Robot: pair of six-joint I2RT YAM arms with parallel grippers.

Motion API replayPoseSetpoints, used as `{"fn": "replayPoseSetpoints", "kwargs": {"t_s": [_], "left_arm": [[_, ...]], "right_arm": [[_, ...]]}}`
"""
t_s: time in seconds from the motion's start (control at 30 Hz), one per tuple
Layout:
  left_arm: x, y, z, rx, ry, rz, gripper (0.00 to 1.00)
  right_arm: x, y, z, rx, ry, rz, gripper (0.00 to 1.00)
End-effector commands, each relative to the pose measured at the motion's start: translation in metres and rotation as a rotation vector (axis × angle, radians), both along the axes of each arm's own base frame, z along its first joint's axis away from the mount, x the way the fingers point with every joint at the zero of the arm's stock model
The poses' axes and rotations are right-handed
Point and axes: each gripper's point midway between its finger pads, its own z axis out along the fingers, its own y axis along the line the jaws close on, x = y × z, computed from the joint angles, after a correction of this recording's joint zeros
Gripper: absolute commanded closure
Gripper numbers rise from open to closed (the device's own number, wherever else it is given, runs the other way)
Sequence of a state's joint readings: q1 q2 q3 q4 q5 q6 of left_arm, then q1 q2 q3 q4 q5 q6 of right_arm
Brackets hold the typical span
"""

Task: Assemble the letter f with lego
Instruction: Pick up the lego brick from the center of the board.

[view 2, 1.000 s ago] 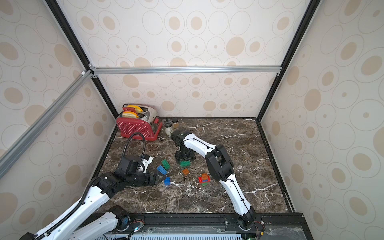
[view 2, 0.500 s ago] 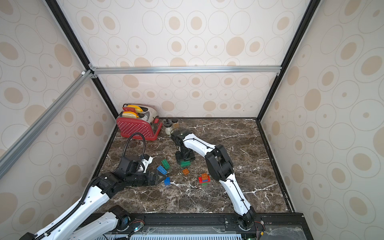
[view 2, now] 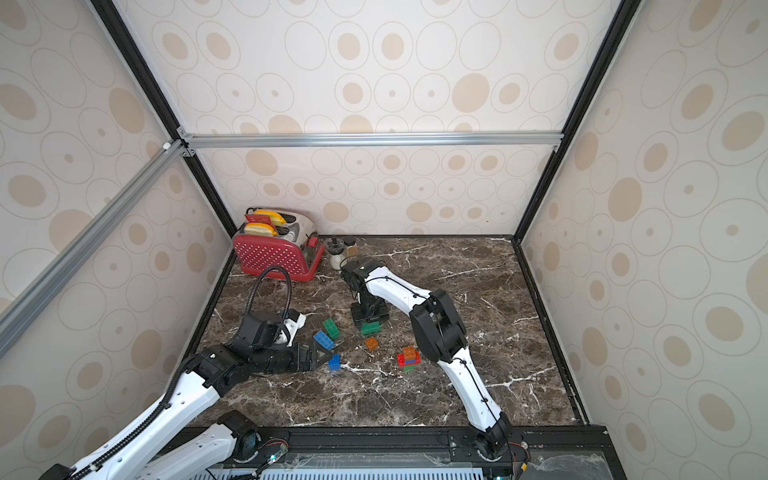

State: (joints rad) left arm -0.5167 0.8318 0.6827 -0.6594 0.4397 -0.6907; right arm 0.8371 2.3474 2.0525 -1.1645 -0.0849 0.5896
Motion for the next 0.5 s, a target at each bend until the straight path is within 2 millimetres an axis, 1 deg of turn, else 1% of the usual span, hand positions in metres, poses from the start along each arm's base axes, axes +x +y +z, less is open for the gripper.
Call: {"fn": "replayPoseSetpoints", "kwargs": {"t_s": [0.0, 0.13, 0.17, 0.23, 0.3, 0.37, 0.4, 0.47], "left_arm": [[0.010, -0.004, 0.003, -0.011, -0.035, -0.005, 0.01], [0.015, -0.016, -0.007, -0.031, 0.006, -0.035, 0.01], [0.018, -0.019, -0.009, -0.041, 0.013, -0.039, 0.01], [0.023, -0.027, -0.011, -0.069, 0.023, -0.038, 0.03], [0.031, -0.034, -0.012, -0.104, 0.027, -0.027, 0.04], [0.036, -0.046, -0.014, -0.149, 0.039, -0.021, 0.07], [0.037, -0.054, -0.014, -0.166, 0.042, -0.028, 0.10], [0.034, -0.076, -0.014, -0.182, 0.035, -0.070, 0.13]], "right_arm": [[-0.005, 0.002, 0.058, 0.055, -0.051, 0.041, 0.38], [-0.007, -0.007, 0.101, 0.093, -0.110, 0.059, 0.38], [-0.007, -0.011, 0.112, 0.100, -0.124, 0.061, 0.38], [-0.012, -0.023, 0.128, 0.104, -0.127, 0.060, 0.38], [-0.016, -0.036, 0.139, 0.105, -0.133, 0.055, 0.38], [-0.023, -0.052, 0.150, 0.124, -0.143, 0.042, 0.38], [-0.026, -0.059, 0.154, 0.130, -0.146, 0.035, 0.38], [-0.036, -0.076, 0.158, 0.129, -0.146, 0.027, 0.37]]}}
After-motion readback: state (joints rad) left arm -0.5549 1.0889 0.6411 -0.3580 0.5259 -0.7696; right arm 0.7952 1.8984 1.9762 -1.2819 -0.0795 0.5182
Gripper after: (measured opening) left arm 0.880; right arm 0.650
